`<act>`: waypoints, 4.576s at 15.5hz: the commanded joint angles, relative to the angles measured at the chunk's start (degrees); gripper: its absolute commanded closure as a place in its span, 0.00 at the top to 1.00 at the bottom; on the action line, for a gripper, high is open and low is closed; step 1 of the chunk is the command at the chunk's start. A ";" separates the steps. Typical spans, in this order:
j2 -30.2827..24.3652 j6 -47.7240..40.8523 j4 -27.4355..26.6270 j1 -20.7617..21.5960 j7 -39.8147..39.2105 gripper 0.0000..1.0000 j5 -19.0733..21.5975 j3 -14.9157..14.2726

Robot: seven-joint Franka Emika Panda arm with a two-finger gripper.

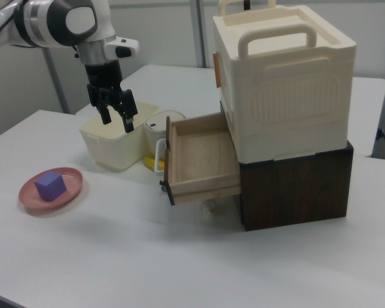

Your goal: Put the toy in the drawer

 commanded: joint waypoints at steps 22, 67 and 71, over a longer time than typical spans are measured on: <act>-1.61 -1.74 -0.09 -2.49 -1.87 1.00 0.79 -0.22; -13.64 30.40 -30.66 2.34 19.64 1.00 -13.35 4.62; -14.71 39.00 -37.24 1.20 30.01 1.00 -22.57 6.20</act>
